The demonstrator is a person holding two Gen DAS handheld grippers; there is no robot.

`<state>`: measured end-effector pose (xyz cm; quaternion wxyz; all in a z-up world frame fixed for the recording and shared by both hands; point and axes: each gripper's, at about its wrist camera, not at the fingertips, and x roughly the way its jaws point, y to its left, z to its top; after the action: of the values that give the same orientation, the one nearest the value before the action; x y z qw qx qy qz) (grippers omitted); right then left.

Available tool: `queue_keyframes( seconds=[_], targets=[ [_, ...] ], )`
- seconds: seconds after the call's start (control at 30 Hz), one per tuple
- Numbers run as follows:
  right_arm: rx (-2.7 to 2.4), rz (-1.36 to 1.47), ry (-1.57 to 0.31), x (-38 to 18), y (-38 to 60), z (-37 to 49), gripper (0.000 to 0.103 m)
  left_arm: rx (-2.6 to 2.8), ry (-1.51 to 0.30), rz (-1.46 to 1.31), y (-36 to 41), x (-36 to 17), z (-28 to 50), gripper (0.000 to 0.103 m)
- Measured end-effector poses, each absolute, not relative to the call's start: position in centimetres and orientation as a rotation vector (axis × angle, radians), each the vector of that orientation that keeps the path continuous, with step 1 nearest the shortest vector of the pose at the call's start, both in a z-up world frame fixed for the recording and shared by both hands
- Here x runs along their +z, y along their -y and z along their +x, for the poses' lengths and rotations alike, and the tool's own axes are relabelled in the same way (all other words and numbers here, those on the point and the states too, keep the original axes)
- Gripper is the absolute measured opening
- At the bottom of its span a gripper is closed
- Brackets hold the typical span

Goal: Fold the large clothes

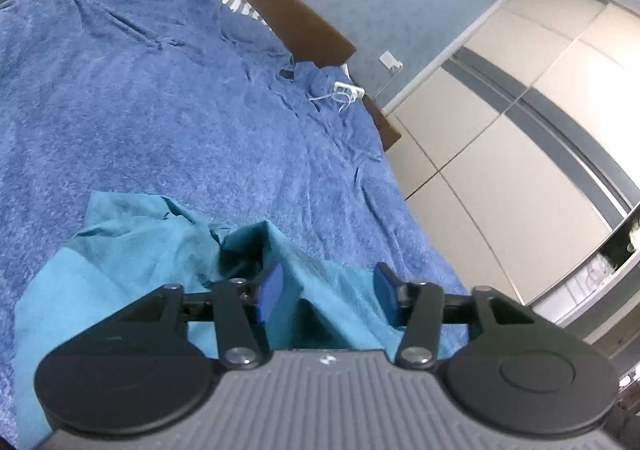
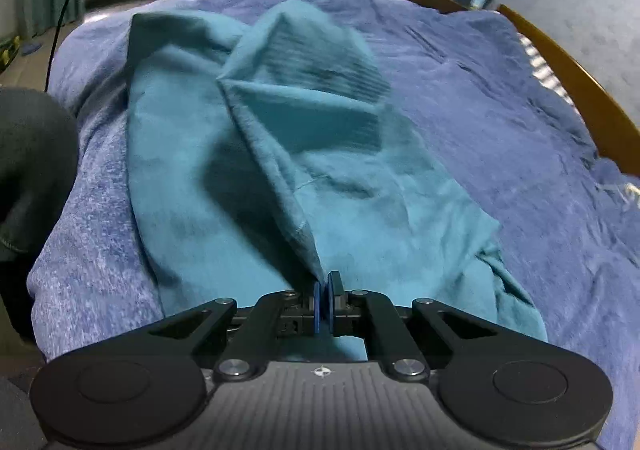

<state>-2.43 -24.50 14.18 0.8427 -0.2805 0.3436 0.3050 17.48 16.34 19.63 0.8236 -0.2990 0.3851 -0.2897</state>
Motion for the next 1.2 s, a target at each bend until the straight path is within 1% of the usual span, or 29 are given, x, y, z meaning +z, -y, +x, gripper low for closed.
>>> queue_keyframes(
  seconds=[0.13, 0.2, 0.27, 0.3, 0.37, 0.4, 0.43, 0.47, 0.5, 0.67, 0.7, 0.77, 0.8, 0.83, 0.87, 0.9, 0.93, 1.07, 1.13, 1.2],
  targets=[
    [0.598, -0.504, -0.737, 13.9, 25.5, -1.9, 0.004, -0.614, -0.962, -0.538, -13.1, 17.6, 18.2, 0.054],
    [0.582, -0.450, -0.747, 13.9, 26.4, -2.5, 0.004, -0.635, -1.023, -0.545, -11.8, 16.1, 18.5, 0.054],
    [0.568, -0.375, -0.761, 13.2, 27.2, -2.0, 0.005, -0.616, -1.053, -0.547, -11.2, 15.0, 18.3, 0.054],
    [0.558, -0.318, -0.765, 13.1, 28.1, -2.1, 0.008, -0.611, -1.062, -0.552, -11.0, 14.5, 18.2, 0.054],
    [0.543, -0.146, -0.774, 13.4, 29.9, -2.1, 0.026, -0.598, -1.087, -0.570, -10.9, 13.7, 18.2, 0.054],
    [0.529, -0.049, -0.777, 13.4, 30.8, -1.8, 0.051, -0.593, -1.098, -0.577, -11.0, 13.3, 18.1, 0.051],
    [0.522, 0.052, -0.778, 13.4, 31.8, -1.7, 0.065, -0.588, -1.108, -0.579, -11.1, 12.9, 18.1, 0.044],
    [0.516, 0.168, -0.773, 13.3, 32.7, -1.3, 0.067, -0.585, -1.117, -0.578, -11.2, 12.5, 18.1, 0.041],
    [0.506, 0.252, -0.768, 13.1, 33.4, -0.8, 0.066, -0.583, -1.122, -0.581, -11.2, 12.0, 18.2, 0.036],
    [0.391, 0.544, -0.802, 10.5, 34.5, 2.8, 0.067, -0.588, -1.113, -0.616, -11.7, 11.6, 17.6, 0.027],
    [0.371, 0.582, -0.814, 9.9, 34.3, 3.7, 0.067, -0.588, -1.112, -0.622, -11.8, 11.6, 17.4, 0.025],
    [0.367, 0.636, -0.851, 8.4, 33.5, 5.2, 0.062, -0.587, -1.109, -0.639, -11.9, 11.6, 17.3, 0.021],
    [0.360, 0.648, -0.874, 7.8, 33.0, 5.8, 0.051, -0.589, -1.104, -0.649, -11.9, 11.6, 17.2, 0.014],
    [0.344, 0.645, -0.883, 7.4, 32.5, 6.2, 0.028, -0.589, -1.094, -0.650, -12.0, 11.8, 17.2, 0.009],
    [0.339, 0.641, -0.877, 7.4, 32.2, 6.4, 0.019, -0.591, -1.081, -0.648, -12.2, 12.2, 17.0, 0.008],
    [0.353, 0.663, -0.839, 7.7, 32.3, 6.1, 0.010, -0.594, -1.069, -0.640, -12.3, 12.7, 16.8, 0.004],
    [0.362, 0.676, -0.786, 8.3, 32.3, 5.7, 0.008, -0.596, -1.058, -0.624, -12.4, 13.2, 16.6, 0.001],
    [0.371, 0.682, -0.609, 12.1, 33.1, 2.5, 0.006, -0.612, -1.034, -0.612, -13.2, 14.3, 15.0, 0.001],
    [0.364, 0.652, -0.609, 12.4, 33.4, 1.1, 0.005, -0.605, -1.067, -0.611, -13.2, 13.5, 14.1, 0.000],
    [0.337, 0.615, -0.654, 11.2, 33.4, 0.4, 0.005, -0.595, -1.124, -0.586, -12.7, 12.0, 13.0, 0.000]
  ],
)
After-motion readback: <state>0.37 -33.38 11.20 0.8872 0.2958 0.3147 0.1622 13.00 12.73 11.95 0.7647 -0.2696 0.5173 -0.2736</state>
